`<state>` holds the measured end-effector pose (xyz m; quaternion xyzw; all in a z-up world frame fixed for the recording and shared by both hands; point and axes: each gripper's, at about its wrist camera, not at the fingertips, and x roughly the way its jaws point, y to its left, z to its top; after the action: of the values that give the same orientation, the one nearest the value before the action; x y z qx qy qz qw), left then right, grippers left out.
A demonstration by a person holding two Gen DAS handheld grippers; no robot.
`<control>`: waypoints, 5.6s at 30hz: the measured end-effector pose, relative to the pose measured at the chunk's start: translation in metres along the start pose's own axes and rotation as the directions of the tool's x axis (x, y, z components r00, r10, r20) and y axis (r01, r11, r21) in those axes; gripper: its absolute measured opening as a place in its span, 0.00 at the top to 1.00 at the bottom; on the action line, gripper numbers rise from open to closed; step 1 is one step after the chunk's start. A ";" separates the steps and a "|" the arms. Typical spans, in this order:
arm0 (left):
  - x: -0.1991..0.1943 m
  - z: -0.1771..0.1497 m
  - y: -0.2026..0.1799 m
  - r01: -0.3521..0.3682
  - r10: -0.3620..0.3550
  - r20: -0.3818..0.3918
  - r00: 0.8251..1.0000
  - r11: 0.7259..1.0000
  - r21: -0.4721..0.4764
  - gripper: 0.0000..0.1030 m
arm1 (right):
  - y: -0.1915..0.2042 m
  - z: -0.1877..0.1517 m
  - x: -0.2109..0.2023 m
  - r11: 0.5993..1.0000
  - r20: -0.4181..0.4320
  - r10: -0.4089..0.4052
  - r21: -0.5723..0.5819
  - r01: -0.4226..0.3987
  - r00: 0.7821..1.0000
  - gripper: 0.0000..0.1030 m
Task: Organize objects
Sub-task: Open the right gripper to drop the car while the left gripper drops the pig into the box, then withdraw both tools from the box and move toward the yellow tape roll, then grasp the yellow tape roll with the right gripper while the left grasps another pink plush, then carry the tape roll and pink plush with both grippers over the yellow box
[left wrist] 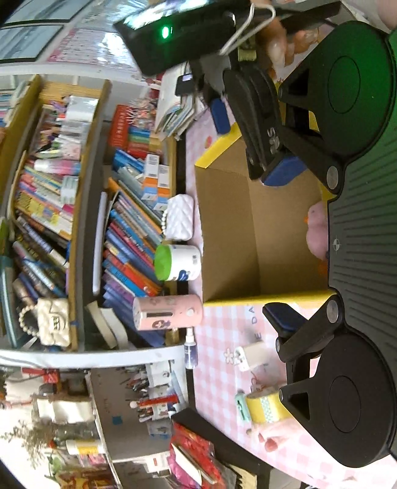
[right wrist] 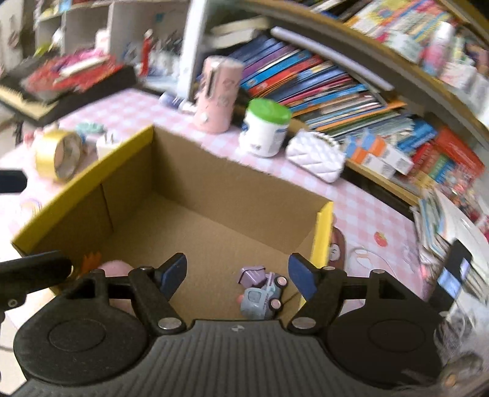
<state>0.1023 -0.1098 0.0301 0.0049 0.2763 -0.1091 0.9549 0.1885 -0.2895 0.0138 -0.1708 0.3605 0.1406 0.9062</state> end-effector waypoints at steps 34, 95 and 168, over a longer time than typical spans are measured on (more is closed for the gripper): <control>-0.108 -0.099 0.172 -0.172 0.153 -0.158 0.975 0.979 -0.114 0.07 | 0.230 -0.075 -0.103 0.921 -0.031 -0.125 0.369 0.128 0.992 0.13; -0.008 -0.047 0.270 -0.431 0.376 -0.277 0.884 0.886 -0.172 0.07 | 0.262 0.126 0.125 0.962 0.010 0.202 0.188 -0.200 0.979 0.40; -0.110 -0.111 0.256 -0.046 -0.032 -0.249 0.968 0.952 -0.304 0.27 | 0.276 -0.025 -0.067 0.874 -0.069 0.153 0.475 -0.102 0.986 0.63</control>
<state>0.0072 0.1708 -0.0185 -0.1288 0.4085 -0.0599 0.9016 0.0224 -0.0592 -0.0136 0.0709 0.4411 0.0994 0.8891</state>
